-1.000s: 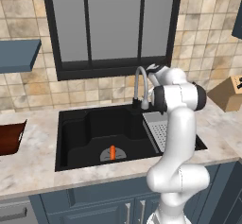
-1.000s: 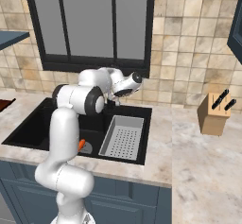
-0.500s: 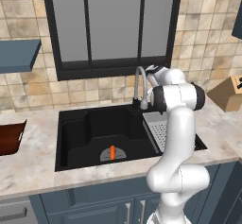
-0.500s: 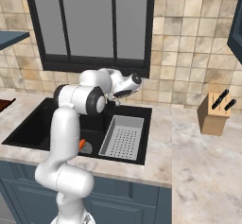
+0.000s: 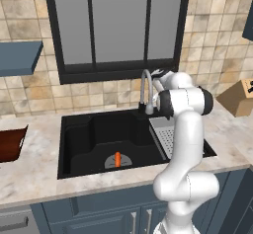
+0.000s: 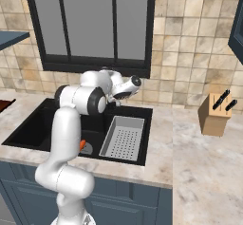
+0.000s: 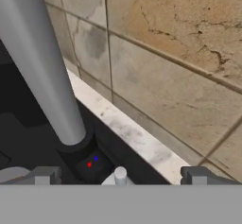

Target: Pick up all produce items and place them in the sink. Turn on the sink faucet to wash them. Then turn the sink off and put them in the tray.

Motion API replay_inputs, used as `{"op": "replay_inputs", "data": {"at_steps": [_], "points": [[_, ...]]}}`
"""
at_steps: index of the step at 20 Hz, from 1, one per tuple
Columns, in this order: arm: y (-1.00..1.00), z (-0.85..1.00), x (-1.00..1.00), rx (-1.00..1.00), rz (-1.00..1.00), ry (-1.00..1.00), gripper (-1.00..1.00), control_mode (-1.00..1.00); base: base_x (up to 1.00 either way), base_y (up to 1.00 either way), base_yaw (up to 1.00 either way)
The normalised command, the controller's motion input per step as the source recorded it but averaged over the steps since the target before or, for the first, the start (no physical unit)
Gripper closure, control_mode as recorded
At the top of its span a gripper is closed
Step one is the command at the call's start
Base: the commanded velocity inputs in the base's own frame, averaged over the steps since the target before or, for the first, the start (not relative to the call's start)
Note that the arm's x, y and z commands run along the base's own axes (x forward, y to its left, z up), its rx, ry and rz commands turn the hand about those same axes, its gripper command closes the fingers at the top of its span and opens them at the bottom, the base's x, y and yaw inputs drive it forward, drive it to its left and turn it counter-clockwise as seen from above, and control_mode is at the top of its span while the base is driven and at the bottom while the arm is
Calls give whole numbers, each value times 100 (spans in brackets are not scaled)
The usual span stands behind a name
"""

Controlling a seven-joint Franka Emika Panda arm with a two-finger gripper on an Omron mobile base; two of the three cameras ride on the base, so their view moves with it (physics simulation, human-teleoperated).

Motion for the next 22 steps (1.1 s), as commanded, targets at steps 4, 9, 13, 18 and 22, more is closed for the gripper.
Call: {"op": "replay_inputs", "data": {"at_steps": [4,9,13,18,22], "points": [[11,-14,3,0,0,0,-100,-100,0,0,0],[7,-9,3,0,0,0,100,-100,0,0,0],[5,-7,5,0,0,0,100,-100,0,0,0],[2,-1,6,0,0,0,100,-100,0,0,0],[0,0,0,0,0,0,100,-100,0,0,0]]}}
